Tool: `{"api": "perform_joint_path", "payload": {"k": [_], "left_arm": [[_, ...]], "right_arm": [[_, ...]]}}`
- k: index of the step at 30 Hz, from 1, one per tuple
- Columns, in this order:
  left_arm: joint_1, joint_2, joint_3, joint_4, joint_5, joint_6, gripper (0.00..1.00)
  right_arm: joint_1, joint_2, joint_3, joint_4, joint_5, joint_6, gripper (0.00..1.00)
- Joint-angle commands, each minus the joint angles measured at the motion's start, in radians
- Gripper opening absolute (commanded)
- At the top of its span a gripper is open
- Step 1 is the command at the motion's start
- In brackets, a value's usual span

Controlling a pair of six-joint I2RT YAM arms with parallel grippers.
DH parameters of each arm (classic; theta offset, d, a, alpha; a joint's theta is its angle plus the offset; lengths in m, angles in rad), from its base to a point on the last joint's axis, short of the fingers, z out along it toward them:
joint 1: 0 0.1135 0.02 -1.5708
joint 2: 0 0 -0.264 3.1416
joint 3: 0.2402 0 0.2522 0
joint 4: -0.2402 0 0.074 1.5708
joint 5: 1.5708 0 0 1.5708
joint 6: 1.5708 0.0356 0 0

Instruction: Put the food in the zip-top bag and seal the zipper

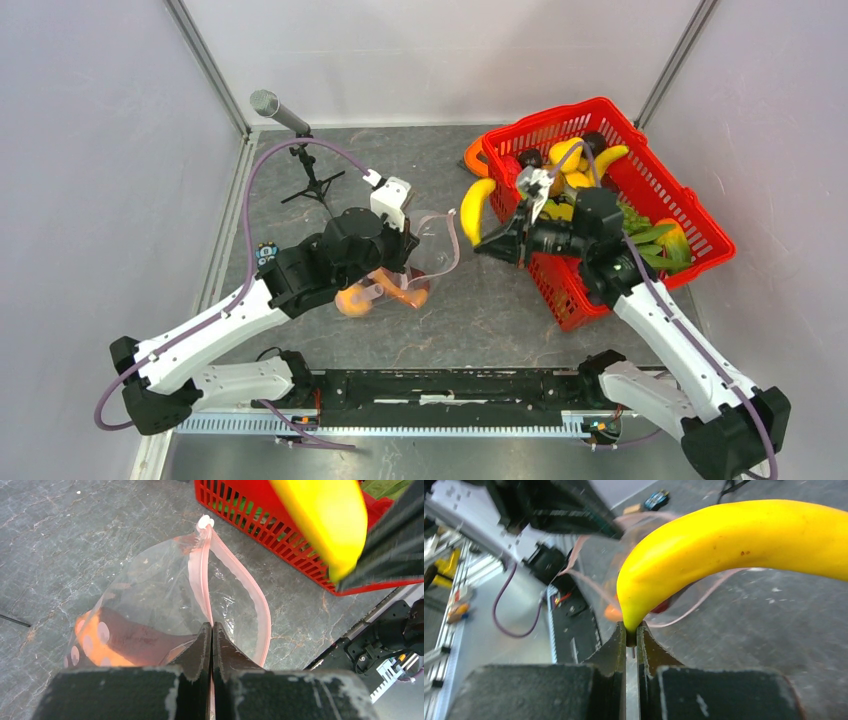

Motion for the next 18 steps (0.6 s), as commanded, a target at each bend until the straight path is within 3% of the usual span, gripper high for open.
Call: {"api": "perform_joint_path", "payload": {"k": [1, 12, 18], "left_arm": [[0.003, -0.022, -0.01, 0.054, -0.02, -0.04, 0.02], [0.003, -0.028, -0.013, 0.049, -0.043, -0.044, 0.02], [0.003, -0.05, -0.033, 0.065, -0.002, -0.024, 0.02]], "right_arm": [[0.113, 0.0, 0.063, -0.191, 0.003, -0.156, 0.0], [0.382, 0.034, 0.077, -0.292, -0.028, -0.286, 0.0], [0.443, 0.079, 0.066, -0.275, -0.04, -0.314, 0.0]]}}
